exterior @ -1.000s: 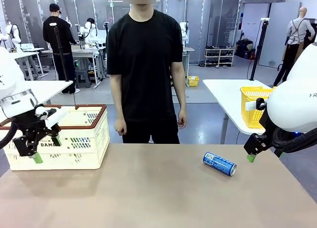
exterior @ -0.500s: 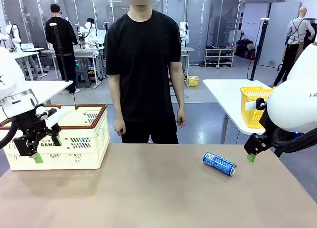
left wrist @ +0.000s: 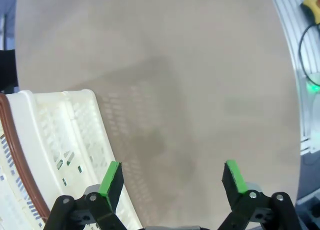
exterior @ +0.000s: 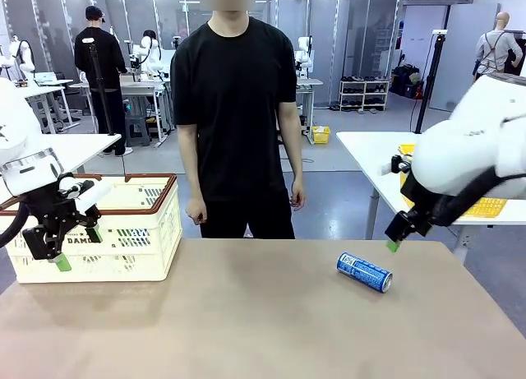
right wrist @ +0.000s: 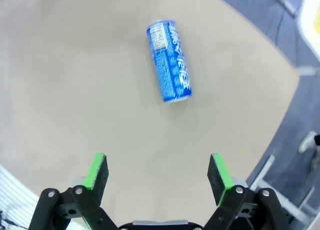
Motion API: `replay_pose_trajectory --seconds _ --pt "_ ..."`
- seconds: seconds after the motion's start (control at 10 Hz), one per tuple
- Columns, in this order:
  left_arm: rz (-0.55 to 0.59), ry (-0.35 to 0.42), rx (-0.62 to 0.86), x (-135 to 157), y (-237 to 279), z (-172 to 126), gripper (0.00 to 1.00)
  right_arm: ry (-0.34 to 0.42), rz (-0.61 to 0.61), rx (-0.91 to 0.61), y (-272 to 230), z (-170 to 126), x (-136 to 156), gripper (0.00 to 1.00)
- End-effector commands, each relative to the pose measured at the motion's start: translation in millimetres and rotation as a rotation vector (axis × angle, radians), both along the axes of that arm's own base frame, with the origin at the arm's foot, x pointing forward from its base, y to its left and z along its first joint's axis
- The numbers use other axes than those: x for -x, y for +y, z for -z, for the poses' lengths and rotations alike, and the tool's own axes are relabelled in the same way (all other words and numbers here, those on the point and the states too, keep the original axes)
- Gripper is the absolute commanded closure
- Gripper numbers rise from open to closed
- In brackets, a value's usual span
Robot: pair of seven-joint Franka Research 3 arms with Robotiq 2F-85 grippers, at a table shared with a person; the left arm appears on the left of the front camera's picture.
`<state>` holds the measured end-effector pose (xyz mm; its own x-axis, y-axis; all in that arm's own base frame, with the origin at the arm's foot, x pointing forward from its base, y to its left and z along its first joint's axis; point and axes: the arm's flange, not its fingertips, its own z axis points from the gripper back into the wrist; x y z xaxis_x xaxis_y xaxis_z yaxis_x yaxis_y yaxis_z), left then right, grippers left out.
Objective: Place the drinks into the Shopping basket.
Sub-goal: Pick up one drink and place it into the Shopping basket.
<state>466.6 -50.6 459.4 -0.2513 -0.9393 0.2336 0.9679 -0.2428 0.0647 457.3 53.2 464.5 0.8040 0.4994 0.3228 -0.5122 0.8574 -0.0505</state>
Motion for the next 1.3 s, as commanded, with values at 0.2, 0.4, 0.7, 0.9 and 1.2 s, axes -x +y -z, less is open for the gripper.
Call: replay_pose_trajectory --seconds 0.2,0.4,0.7,0.9,1.2 --pt "-0.003 -0.003 0.0 1 1 -1 0.0 0.007 -0.134 0.097 7 5 -60 0.0" --pt "-0.003 -0.003 0.0 1 1 -1 0.0 0.027 -0.219 0.111 14 8 -73 0.0" --pt "-0.003 -0.003 0.0 1 1 -1 0.0 0.028 -0.179 0.102 20 13 -70 0.0" --pt "-0.003 -0.003 0.0 1 1 -1 0.0 0.028 -0.179 0.102 20 13 -70 0.0" --pt "-0.003 -0.003 0.0 1 1 -1 0.0 0.079 -0.302 0.114 26 25 -79 0.0"
